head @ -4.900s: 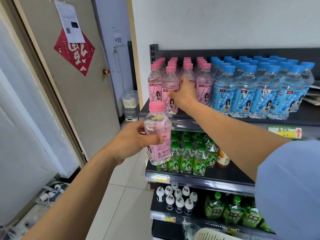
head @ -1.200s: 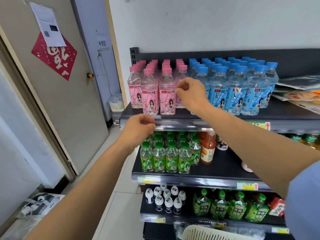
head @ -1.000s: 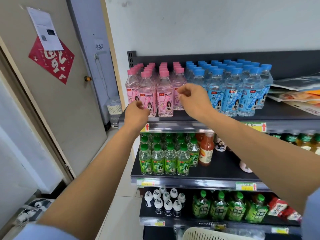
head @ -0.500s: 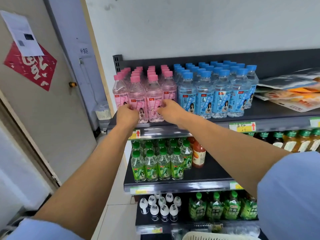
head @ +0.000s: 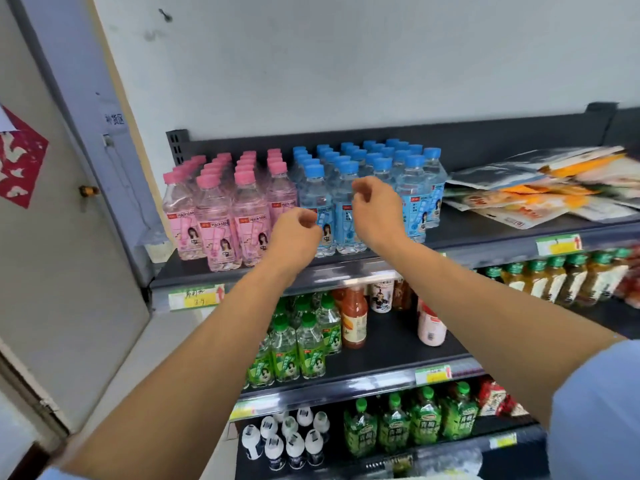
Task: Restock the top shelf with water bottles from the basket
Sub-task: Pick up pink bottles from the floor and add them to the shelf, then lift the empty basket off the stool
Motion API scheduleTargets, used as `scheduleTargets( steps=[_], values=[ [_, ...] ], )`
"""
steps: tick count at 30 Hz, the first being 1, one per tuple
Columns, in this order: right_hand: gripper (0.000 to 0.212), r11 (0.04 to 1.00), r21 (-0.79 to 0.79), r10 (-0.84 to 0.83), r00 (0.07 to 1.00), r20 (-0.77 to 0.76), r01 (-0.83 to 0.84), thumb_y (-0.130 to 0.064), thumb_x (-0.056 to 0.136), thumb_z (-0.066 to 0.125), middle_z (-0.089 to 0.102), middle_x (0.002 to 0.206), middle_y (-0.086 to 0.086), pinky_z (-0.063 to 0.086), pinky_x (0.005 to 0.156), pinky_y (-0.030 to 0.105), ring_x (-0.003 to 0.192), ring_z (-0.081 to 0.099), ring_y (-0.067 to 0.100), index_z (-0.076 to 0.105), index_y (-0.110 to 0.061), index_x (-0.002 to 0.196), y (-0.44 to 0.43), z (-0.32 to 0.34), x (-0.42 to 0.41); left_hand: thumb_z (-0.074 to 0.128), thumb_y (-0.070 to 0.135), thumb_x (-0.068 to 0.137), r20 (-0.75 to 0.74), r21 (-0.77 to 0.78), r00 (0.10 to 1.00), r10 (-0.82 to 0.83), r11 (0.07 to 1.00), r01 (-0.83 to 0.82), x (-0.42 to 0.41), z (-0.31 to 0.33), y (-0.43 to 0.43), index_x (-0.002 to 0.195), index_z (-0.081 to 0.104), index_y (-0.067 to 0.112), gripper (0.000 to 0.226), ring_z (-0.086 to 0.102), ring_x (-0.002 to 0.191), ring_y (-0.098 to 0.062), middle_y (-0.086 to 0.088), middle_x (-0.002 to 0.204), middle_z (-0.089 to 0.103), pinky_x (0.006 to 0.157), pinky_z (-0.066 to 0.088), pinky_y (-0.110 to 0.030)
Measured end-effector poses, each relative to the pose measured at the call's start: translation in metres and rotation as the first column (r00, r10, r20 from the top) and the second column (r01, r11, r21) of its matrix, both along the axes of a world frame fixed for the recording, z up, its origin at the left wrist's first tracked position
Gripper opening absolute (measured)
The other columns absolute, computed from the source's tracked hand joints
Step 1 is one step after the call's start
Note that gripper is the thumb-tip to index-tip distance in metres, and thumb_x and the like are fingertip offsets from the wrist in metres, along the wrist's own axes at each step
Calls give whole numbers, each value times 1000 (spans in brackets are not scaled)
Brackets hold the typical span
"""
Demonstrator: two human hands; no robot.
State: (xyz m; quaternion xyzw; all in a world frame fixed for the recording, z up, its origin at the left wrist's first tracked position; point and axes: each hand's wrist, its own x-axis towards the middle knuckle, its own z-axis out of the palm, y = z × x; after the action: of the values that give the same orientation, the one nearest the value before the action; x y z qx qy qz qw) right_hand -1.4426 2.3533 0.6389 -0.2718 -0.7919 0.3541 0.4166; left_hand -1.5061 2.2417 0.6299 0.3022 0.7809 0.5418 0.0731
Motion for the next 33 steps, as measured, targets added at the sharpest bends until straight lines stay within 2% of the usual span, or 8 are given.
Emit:
scheduleTargets(
  steps=[4,7,12,16,21,26,30,33],
  values=[
    [38,986,-21,-165,984,74,167,-11,98,44,45,141,11,44,97,36,120,52,27,44,-6,136,53,-10,30,51,9,93,49,-29,999,-19,999,20,12,-3,25,135,42,6,42,48,75,-11,5,98,49,64,39,-22],
    [46,975,-134,-154,973,174,178,-9,94,47,40,140,16,46,77,38,106,55,31,35,-6,138,79,-18,41,51,8,91,90,-17,995,37,999,-35,13,-7,35,131,40,6,42,48,86,-20,-5,113,54,70,37,-29],
    [47,958,-276,-6,965,263,81,-3,94,42,53,98,12,33,47,29,61,44,16,29,-8,139,91,-24,48,54,9,90,93,-21,990,103,995,-101,13,-10,43,135,34,6,50,50,89,-20,-9,122,50,53,36,-23],
    [54,966,-254,-5,983,185,53,-5,94,44,56,121,15,42,55,32,71,51,18,27,-8,145,89,-28,52,51,7,93,53,6,992,117,993,-117,21,-8,40,129,41,11,38,44,74,-9,0,105,45,49,28,-13],
    [36,990,-141,20,996,85,-8,-9,97,47,52,133,8,40,91,23,113,52,18,47,-6,132,66,-35,72,50,7,94,56,5,992,110,994,-110,48,-16,29,129,45,8,35,45,70,-1,-2,114,50,44,43,-9],
    [27,984,-130,132,989,61,-123,-6,96,46,58,110,2,40,86,20,100,53,13,56,-7,121,46,-68,104,54,5,90,123,-91,992,34,996,-23,85,-55,19,108,55,9,19,58,88,-20,-8,101,60,81,51,-34],
    [21,968,-166,213,965,152,-188,-7,96,48,58,100,0,44,83,25,93,53,14,60,-7,113,37,-118,132,55,4,87,208,-173,978,19,985,17,116,-99,10,94,59,10,10,55,73,-19,-4,77,59,73,48,-33],
    [21,954,-231,248,933,261,-189,-8,97,47,58,97,3,43,73,26,88,53,16,60,-6,113,29,-154,157,50,4,91,290,-239,957,18,970,54,136,-131,0,95,58,9,10,55,69,-14,-2,79,57,70,49,-27]
  ],
)
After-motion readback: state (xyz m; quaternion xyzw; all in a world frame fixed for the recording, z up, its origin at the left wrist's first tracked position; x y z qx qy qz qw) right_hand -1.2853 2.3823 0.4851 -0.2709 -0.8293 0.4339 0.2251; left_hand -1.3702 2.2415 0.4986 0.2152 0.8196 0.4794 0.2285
